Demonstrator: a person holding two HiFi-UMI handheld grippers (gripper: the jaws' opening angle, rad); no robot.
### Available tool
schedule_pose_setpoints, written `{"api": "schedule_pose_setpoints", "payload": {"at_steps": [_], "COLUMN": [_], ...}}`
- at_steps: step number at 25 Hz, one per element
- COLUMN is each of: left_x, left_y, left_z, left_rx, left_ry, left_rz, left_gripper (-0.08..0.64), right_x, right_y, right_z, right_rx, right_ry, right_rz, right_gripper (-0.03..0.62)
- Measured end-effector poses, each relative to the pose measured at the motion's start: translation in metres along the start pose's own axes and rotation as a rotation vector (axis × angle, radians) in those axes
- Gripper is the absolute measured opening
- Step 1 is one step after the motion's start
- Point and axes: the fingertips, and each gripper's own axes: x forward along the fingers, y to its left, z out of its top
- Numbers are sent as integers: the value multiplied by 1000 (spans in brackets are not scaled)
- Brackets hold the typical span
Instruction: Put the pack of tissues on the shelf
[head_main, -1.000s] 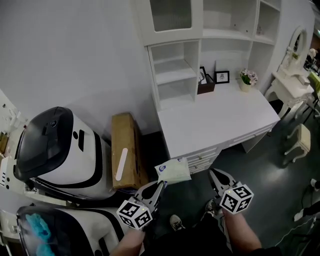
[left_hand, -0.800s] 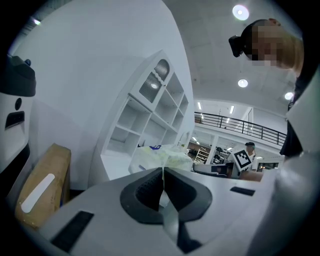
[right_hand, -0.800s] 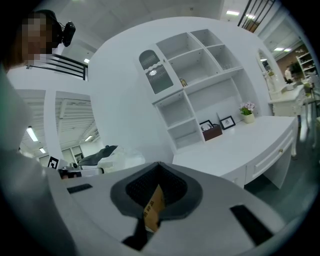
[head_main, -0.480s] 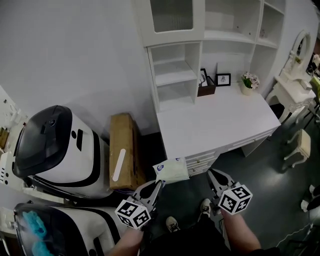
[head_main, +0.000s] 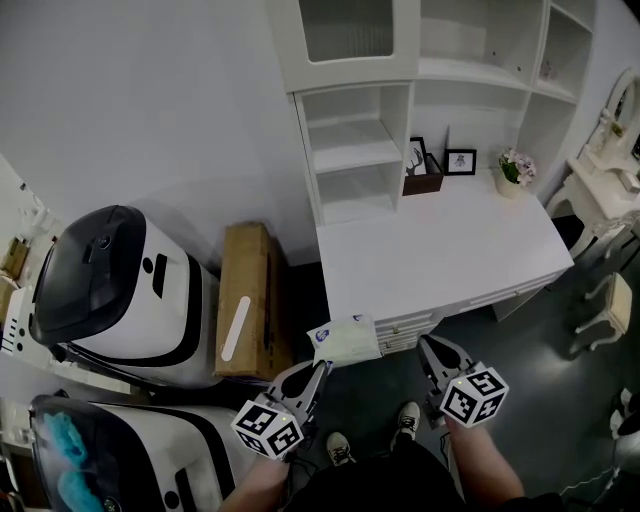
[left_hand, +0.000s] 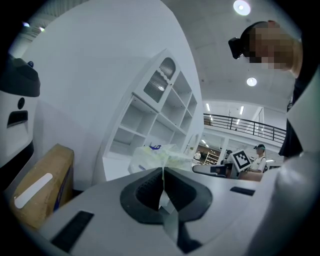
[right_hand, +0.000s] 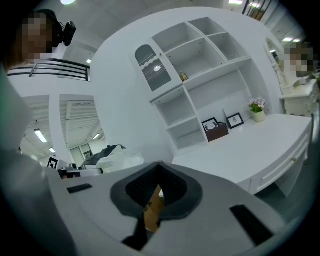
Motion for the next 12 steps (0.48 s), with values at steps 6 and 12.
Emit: {"api": "schedule_pose_setpoints", "payload": {"at_steps": [6,12], "left_x": [23,50], "left_y": [-8,-16], "left_z": [0,-8], "left_rx": [-1,-11], "left_ry": [0,11], "left_rz": [29,52], "left_gripper": [5,5], "right_x": [8,13], "right_y": [-24,-54], "right_z": [8,17], "right_rx": [10,16], "right_ry": [13,18], "right_rz": [33,54], "right_gripper": [5,5]}}
